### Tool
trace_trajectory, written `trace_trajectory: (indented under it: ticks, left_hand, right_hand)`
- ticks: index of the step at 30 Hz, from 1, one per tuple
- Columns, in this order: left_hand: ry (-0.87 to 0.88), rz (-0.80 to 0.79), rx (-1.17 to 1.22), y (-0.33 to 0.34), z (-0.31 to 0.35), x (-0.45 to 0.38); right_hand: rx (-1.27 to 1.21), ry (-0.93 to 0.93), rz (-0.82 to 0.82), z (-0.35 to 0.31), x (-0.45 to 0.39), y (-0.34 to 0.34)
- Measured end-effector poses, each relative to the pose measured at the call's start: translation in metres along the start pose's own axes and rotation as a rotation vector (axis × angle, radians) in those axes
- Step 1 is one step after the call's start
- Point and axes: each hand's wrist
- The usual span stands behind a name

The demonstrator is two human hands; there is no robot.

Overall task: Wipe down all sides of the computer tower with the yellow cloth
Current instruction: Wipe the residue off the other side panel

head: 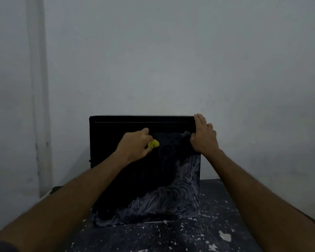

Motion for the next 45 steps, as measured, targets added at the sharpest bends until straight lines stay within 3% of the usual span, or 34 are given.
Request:
trace_trajectory:
  ticks: [2, 5, 10, 14, 18, 23, 27, 31, 34, 36, 38, 39, 43, 45]
  left_hand:
    - [-0.024, 0.021, -0.013, -0.005, -0.005, -0.007]
    - [-0.206, 0.164, 0.072, -0.007, -0.006, -0.01]
    - [0.047, -0.025, -0.015, -0.004, 0.009, -0.019]
    - [-0.181, 0.176, 0.067, -0.005, 0.004, -0.026]
    - [0.092, -0.023, -0.027, 0.009, 0.022, -0.029]
    - [-0.189, 0.186, 0.087, 0.008, 0.019, -0.033]
    - [0.038, -0.025, 0.028, 0.018, 0.037, -0.036]
    - [-0.191, 0.136, 0.092, 0.014, 0.034, -0.045]
    - [-0.187, -0.003, 0.075, 0.017, 0.048, -0.048]
    - [-0.246, -0.023, 0.166, 0.018, 0.054, -0.046]
    - [-0.381, 0.078, 0.339, 0.02, 0.056, -0.046]
    - [-0.454, 0.141, 0.438, 0.021, 0.058, -0.045]
    - [-0.654, 0.271, 0.951, 0.023, 0.076, -0.044]
    - [-0.569, 0.24, 1.176, 0.017, 0.086, -0.043]
  right_hand:
    - [0.002, -0.002, -0.002, 0.0, -0.001, 0.0]
    - [-0.003, -0.001, -0.002, 0.001, -0.001, 0.001]
    - [-0.023, 0.003, 0.007, -0.002, 0.001, 0.001]
    - [-0.024, 0.0, 0.006, -0.001, 0.001, 0.0]
    - [-0.016, -0.009, 0.004, 0.001, 0.0, -0.001]
    - [-0.04, -0.012, 0.002, 0.001, -0.001, 0.001]
    - [-0.02, -0.011, 0.008, 0.002, -0.002, -0.001]
    - [0.004, 0.003, -0.009, 0.001, -0.003, -0.001]
    - [0.046, 0.031, 0.041, -0.005, -0.005, -0.006]
    - [0.012, 0.026, 0.176, -0.014, 0.002, -0.008]
    - [-0.132, 0.001, 0.286, -0.028, 0.015, -0.006]
    - [-0.228, 0.015, 0.245, -0.037, 0.023, -0.005]
    - [-0.629, 0.202, -0.221, -0.067, 0.034, -0.002]
    - [-0.831, 0.247, -0.177, -0.07, 0.029, -0.001]
Point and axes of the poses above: each hand's wrist, its own x-axis away from the middle knuckle, its own y-axis out of the palm, z = x × y, and after that the axes turned 6 degrees about y, right-handed
